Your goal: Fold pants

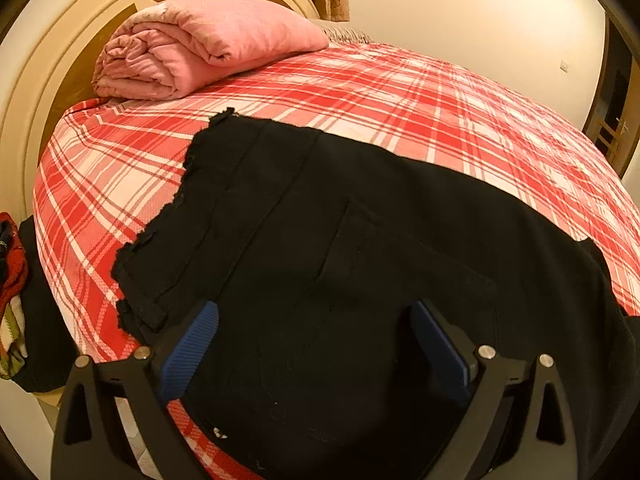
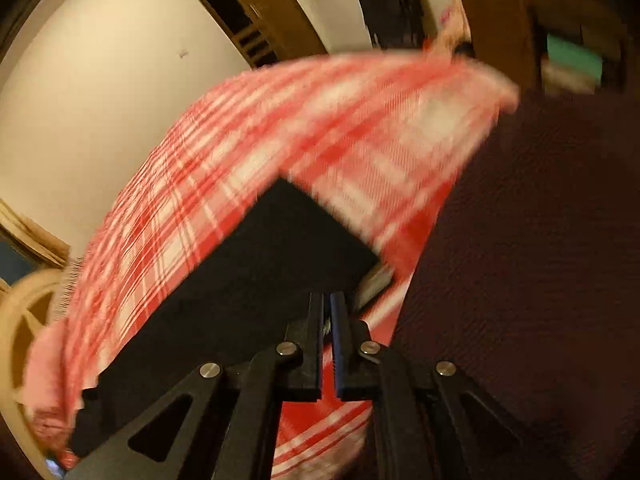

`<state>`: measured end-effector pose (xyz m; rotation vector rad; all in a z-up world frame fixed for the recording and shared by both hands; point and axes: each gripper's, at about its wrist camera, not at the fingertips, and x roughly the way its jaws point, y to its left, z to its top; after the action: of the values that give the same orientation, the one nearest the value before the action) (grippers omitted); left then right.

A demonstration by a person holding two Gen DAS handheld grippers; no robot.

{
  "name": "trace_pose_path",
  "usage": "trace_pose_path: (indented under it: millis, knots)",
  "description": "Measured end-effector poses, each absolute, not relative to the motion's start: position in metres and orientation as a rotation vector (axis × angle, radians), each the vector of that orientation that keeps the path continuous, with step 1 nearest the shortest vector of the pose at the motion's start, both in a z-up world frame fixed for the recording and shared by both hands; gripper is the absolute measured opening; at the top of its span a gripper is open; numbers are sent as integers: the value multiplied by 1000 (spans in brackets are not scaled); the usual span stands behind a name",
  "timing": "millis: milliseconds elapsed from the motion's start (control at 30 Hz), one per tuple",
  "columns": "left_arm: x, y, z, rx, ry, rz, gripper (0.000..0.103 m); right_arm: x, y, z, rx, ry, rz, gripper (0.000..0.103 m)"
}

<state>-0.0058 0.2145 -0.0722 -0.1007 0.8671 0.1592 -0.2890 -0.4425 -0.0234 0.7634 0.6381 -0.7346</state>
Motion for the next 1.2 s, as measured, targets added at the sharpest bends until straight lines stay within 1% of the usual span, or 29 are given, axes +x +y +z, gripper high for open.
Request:
trace_pose_path:
  millis: [67, 100, 133, 267, 367, 433, 567, 600, 633, 667, 733, 833, 933, 967, 1000, 1100, 1167, 1200]
  knots:
    - [-8, 210, -67, -78, 855, 174, 99, -278, -448, -9, 668, 627, -745, 17]
    - [-11, 204, -62, -60, 834, 175, 99, -270, -452, -7, 639, 639, -738, 33]
    - [-14, 198, -57, -44, 815, 167, 99, -258, -453, -5, 609, 663, -729, 42]
    - [-29, 162, -34, 10, 729, 58, 99, -207, -427, -5, 504, 683, -554, 42]
    - [-39, 133, -26, 52, 695, -4, 99, -154, -376, -9, 341, 695, -409, 42]
    - [-46, 120, -26, 22, 696, -46, 99, -122, -341, -17, 256, 715, -322, 42]
    - [-58, 111, -38, 32, 707, -79, 99, -79, -295, -23, 370, 732, -18, 42]
    - [-58, 111, -40, 57, 700, -69, 99, -68, -283, -23, 384, 744, 47, 45]
    - [-58, 114, -42, 87, 689, -49, 99, -49, -268, -22, 383, 766, 118, 52]
    - [-57, 118, -44, 112, 677, -18, 99, -37, -255, -23, 375, 776, 156, 56]
    - [-52, 133, -48, 107, 676, 35, 99, -10, -227, -19, 345, 777, 261, 67]
    - [-45, 153, -57, 59, 697, 95, 99, 36, -181, -19, 272, 792, 445, 68]
    - [-34, 171, -74, 57, 737, 166, 99, 81, -145, -34, 239, 839, 540, 68]
    - [-31, 174, -79, 49, 746, 171, 102, 96, -137, -41, 234, 855, 547, 68]
    - [-33, 180, -82, 10, 737, 162, 103, 110, -130, -49, 242, 873, 566, 68]
    - [-29, 191, -84, -72, 750, 148, 103, 129, -111, -67, 275, 954, 632, 68]
    - [-29, 192, -84, -59, 744, 141, 103, 134, -101, -81, 257, 1017, 651, 68]
    - [-29, 192, -83, -47, 741, 141, 103, 132, -97, -82, 236, 1010, 655, 69]
